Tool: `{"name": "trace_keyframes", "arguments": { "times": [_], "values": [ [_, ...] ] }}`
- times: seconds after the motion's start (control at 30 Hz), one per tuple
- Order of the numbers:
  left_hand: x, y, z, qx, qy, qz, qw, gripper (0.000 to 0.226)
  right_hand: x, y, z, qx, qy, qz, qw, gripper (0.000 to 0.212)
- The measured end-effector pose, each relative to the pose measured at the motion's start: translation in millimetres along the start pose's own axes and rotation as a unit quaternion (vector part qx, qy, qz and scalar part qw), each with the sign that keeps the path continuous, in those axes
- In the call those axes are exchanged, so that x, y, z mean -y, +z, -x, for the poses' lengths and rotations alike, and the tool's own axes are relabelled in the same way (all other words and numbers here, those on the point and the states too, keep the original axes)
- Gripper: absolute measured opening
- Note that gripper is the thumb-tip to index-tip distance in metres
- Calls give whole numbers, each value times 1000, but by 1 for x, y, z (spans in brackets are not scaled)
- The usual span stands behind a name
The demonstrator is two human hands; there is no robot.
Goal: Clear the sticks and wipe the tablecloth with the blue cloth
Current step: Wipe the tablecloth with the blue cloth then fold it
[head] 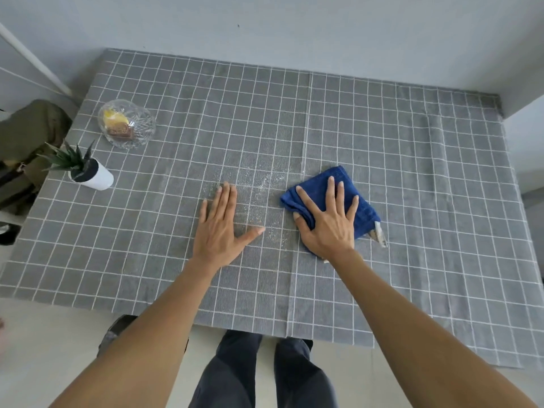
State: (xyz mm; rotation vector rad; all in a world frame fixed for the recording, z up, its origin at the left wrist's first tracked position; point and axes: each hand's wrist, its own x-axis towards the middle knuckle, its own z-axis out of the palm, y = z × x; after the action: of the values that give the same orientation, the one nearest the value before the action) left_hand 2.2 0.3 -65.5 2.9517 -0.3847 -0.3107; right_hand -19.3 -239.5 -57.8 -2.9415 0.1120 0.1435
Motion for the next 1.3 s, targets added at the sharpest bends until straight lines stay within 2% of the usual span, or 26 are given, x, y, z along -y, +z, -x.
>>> {"name": "trace_keyframes", "arguments": {
  "times": [0.23,0.43,0.6,0.7,0.83,1.13,1.3],
  "values": [
    [0,-2,1,12,8,-13,1000,119,-3,-1,-2,12,43,-8,999,59],
    [-3,-4,0,17,6,-5,1000,122,-7,-2,0,-16,75,-23,997,62],
    [-40,-12,-23,26,80,13,996,126,-6,-5,-3,11,79,-9,997,59],
    [-62,-11,-38,33,124,-6,992,127,-11,-8,-2,-22,84,-24,996,51],
    [-64,-2,-40,25,125,-30,991,127,-10,-4,2,-77,68,-49,994,51],
    [-64,-4,-35,35,133,-52,989,131,-18,-5,-5,-77,42,-44,995,51],
    [-60,-2,-30,29,137,-49,989,133,-23,-6,-18,-109,64,-55,990,50]
  ]
}}
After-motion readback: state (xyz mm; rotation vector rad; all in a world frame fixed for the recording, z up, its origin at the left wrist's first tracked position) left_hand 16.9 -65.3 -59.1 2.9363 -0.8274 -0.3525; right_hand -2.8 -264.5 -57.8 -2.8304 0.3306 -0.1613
